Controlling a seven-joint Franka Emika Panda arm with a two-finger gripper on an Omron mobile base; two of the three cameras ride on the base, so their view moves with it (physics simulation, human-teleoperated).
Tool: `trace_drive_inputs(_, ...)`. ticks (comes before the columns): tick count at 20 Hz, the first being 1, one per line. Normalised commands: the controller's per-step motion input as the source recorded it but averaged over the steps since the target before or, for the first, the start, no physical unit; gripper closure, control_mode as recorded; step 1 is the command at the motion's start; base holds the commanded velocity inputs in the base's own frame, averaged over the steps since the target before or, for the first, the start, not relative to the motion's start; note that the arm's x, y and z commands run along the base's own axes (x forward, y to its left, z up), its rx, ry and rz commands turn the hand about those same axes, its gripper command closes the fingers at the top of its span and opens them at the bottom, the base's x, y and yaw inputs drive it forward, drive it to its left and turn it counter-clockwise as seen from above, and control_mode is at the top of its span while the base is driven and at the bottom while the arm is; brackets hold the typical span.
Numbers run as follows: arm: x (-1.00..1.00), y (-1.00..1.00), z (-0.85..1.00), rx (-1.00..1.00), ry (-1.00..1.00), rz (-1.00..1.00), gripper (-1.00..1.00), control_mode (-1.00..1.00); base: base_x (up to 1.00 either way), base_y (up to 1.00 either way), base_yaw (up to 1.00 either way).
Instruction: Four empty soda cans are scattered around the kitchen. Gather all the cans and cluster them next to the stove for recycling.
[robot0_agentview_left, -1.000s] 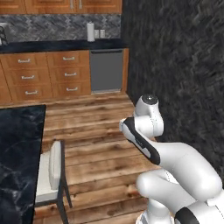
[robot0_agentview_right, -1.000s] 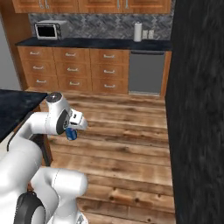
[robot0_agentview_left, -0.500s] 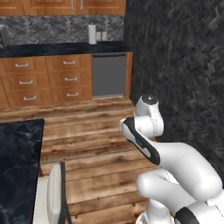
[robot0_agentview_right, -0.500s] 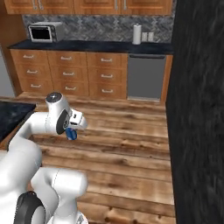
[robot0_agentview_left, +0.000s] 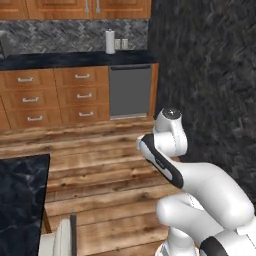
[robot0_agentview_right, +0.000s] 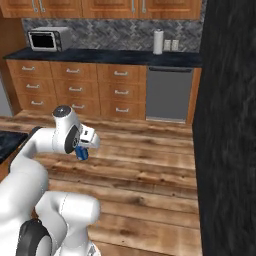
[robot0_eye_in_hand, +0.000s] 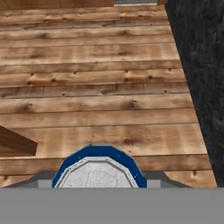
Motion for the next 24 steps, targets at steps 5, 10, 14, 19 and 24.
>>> trace_drive_inputs(5, 0.0, 0.0, 0.0, 0.0, 0.0, 0.0, 1.0, 1.0, 0.64, 0.04, 0.11)
trace_drive_inputs(10, 0.0, 0.0, 0.0, 0.0, 0.0, 0.0, 1.0, 1.0, 0.6, 0.06, 0.16)
trace_drive_inputs(14, 0.0, 0.0, 0.0, 0.0, 0.0, 0.0, 1.0, 1.0, 0.59, 0.07, 0.17)
trace_drive_inputs(19, 0.0, 0.0, 0.0, 0.0, 0.0, 0.0, 1.0, 1.0, 0.57, 0.08, 0.2)
trace_drive_inputs(24, 0.0, 0.0, 0.0, 0.0, 0.0, 0.0, 1.0, 1.0, 0.56, 0.07, 0.23)
